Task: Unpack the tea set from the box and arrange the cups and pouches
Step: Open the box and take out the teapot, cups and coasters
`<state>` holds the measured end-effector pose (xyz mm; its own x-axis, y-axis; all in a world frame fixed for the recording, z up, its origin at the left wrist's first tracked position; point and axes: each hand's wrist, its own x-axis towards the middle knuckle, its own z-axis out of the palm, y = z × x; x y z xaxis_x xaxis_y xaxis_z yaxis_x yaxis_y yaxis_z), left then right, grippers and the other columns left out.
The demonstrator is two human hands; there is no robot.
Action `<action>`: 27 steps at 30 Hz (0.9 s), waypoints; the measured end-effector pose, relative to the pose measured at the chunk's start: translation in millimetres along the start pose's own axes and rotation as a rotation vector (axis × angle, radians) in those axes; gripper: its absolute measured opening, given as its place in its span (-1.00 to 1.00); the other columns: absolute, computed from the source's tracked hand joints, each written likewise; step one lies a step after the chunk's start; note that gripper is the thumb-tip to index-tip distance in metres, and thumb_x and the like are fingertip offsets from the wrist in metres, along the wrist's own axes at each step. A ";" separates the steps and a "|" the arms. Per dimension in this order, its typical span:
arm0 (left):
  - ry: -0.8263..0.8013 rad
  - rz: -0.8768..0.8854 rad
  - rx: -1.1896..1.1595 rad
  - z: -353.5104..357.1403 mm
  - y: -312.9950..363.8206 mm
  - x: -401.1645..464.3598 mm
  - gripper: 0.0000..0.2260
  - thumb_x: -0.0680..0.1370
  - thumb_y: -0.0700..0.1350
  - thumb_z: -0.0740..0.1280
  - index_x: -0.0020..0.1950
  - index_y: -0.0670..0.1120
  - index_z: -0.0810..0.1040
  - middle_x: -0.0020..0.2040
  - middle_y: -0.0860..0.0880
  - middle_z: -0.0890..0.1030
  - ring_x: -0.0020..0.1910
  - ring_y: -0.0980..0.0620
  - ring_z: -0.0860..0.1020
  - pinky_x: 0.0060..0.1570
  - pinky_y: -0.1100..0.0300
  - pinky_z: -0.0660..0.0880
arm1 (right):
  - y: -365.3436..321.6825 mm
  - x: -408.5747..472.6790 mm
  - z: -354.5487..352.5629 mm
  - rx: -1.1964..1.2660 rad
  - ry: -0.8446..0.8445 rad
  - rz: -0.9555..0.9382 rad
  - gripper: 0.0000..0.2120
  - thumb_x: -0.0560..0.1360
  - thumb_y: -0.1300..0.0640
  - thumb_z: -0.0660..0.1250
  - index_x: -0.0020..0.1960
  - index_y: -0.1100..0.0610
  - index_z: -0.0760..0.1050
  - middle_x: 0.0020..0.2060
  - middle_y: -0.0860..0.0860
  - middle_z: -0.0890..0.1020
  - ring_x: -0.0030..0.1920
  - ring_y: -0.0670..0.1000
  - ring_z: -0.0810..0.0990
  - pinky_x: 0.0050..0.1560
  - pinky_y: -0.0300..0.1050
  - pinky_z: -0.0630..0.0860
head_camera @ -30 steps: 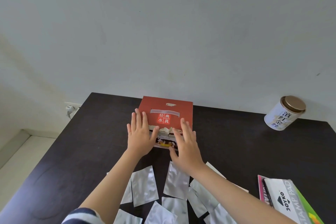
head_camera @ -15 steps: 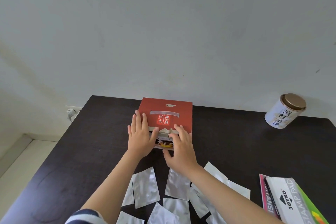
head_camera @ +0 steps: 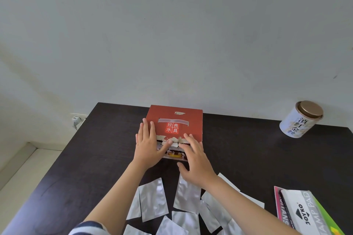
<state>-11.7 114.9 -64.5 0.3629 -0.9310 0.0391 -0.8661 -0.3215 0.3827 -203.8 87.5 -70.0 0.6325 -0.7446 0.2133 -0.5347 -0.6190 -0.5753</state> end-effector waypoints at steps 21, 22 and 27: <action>0.115 -0.158 -0.202 -9.7 12.1 -21.1 0.05 0.29 0.35 0.42 0.53 -0.15 -0.02 0.47 -0.14 0.16 0.42 -0.16 0.23 0.28 -0.06 0.40 | -0.3 11.4 4.0 0.450 0.159 0.549 -0.19 0.40 -0.07 0.43 0.50 0.04 0.08 0.34 0.00 0.39 0.36 -0.02 0.39 0.30 0.02 0.48; 0.120 -0.154 -0.205 -9.7 11.9 -25.3 0.05 0.29 0.35 0.42 0.53 -0.15 -0.01 0.46 -0.14 0.17 0.41 -0.16 0.24 0.27 -0.05 0.40 | -1.2 8.2 5.1 0.452 0.156 0.543 -0.17 0.40 -0.09 0.43 0.51 0.02 0.05 0.36 -0.01 0.37 0.38 -0.01 0.37 0.31 0.04 0.47; 0.189 -0.098 -0.096 -14.2 5.3 -45.9 0.03 0.27 0.43 0.34 0.51 -0.17 0.07 0.45 -0.16 0.23 0.40 -0.18 0.28 0.36 -0.17 0.23 | -9.7 -12.0 0.6 0.486 0.152 0.452 -0.18 0.43 0.01 0.44 0.52 -0.03 0.03 0.36 -0.08 0.38 0.38 -0.09 0.35 0.35 -0.02 0.42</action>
<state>-28.0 158.4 -51.1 0.5092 -0.8445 0.1658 -0.7901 -0.3823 0.4792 -205.9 102.7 -67.5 0.3012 -0.9526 -0.0438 -0.3935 -0.0823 -0.9156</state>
